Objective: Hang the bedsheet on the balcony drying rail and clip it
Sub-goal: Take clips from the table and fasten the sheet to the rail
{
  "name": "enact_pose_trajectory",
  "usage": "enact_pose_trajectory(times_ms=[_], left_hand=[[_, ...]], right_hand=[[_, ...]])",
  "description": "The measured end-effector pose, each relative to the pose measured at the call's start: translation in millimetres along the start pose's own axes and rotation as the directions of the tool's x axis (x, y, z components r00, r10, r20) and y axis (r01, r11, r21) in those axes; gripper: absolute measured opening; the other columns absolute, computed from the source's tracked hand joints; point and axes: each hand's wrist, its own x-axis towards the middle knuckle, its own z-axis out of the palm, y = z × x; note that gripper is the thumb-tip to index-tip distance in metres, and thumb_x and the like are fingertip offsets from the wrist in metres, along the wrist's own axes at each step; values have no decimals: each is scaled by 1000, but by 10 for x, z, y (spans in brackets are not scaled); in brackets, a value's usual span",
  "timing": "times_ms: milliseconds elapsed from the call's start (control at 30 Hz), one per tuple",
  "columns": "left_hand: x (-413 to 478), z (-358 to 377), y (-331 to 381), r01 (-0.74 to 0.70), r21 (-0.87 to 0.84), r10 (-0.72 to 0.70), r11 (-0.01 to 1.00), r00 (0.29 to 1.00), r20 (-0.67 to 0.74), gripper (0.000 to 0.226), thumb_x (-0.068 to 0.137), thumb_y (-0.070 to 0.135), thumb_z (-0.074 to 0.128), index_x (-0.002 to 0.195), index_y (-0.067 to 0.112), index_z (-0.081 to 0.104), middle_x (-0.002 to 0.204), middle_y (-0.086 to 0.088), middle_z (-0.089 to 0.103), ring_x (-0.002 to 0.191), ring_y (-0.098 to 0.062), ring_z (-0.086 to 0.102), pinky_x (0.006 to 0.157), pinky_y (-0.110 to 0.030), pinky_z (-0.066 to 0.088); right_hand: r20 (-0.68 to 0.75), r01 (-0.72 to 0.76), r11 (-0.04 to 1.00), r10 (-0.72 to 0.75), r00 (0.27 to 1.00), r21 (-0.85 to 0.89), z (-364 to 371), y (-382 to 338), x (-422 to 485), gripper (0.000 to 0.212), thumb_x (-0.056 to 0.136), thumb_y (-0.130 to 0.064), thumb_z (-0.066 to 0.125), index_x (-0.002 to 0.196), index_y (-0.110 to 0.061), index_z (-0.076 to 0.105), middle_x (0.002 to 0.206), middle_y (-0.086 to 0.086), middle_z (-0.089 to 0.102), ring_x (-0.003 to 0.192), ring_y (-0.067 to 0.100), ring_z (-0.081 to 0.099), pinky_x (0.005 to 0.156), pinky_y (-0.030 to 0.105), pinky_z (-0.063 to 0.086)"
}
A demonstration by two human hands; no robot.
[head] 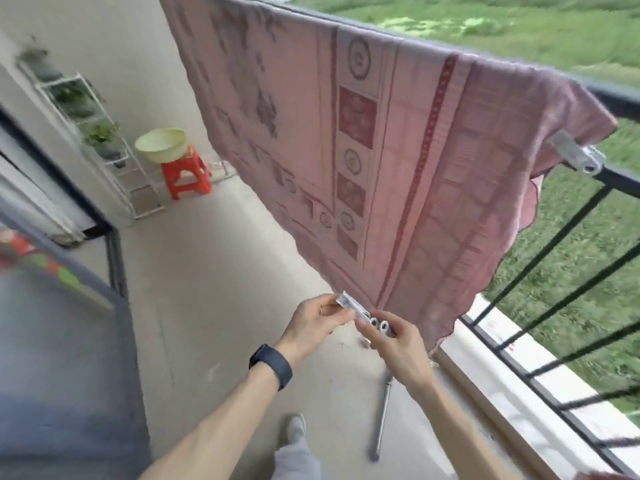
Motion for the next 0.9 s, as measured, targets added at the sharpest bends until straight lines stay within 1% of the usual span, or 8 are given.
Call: enact_pose_trajectory(times_ms=[67,267,367,433,533,600,767,900], left_hand=[[74,-348,37,-3,-19,1,1000,997,-84,8,89,21,70,96,20,73,70,16,69,69,1,60,62,-12,44],[451,-1507,137,-17,-99,-12,995,960,-280,35,73,44,68,96,19,73,82,9,73,76,-6,67,73,-25,50],[721,-2215,136,-47,-122,-1,991,932,-362,41,67,46,65,96,17,70,86,7,74,80,-9,70,76,-29,53],[903,-2746,145,-55,-117,1,992,908,-418,35,70,39,61,97,17,67,92,1,73,83,-12,70,73,-27,55],[1110,-3533,261,-67,-132,-2,989,886,-464,33,65,34,63,92,18,65,91,-5,70,80,-16,70,75,-31,58],[1226,-3992,362,-72,-116,7,991,874,-485,29,66,30,63,92,17,65,87,-4,70,74,-14,70,73,-30,57],[1642,-4949,439,-78,15,74,997,845,-530,11,84,25,70,93,19,69,82,7,69,58,2,60,56,-20,48],[2137,-5577,444,-51,62,77,997,830,-553,12,95,22,59,99,24,70,88,6,74,62,7,58,58,-18,42]], right_hand=[[81,32,999,-29,996,-26,237,-225,264,29,76,-57,79,100,-42,75,67,-12,56,61,11,57,69,35,51],[173,205,975,-188,967,-82,1063,-906,1059,27,82,-58,67,106,-46,71,83,-8,67,83,12,65,88,42,55],[225,228,973,-213,951,-42,1479,-1337,1467,20,91,-42,63,110,-43,69,94,-7,71,89,5,68,90,29,54],[252,288,954,-260,932,-79,1743,-1647,1727,19,95,-34,61,112,-41,67,94,-10,71,84,0,67,80,23,51],[280,345,928,-297,913,-139,2185,-2069,2063,21,91,-43,65,112,-42,67,85,-7,73,78,9,68,76,32,53],[277,390,908,-340,899,-154,2478,-2288,2292,18,88,-41,72,105,-45,68,87,-10,74,81,7,69,76,28,53],[285,429,894,-381,879,-129,3169,-2733,2905,23,82,-33,80,102,-41,71,96,-31,69,88,-8,64,76,14,48],[280,423,902,-385,879,-88,3700,-2987,3557,26,78,-32,84,99,-41,73,94,-26,70,85,-1,63,82,33,53]])
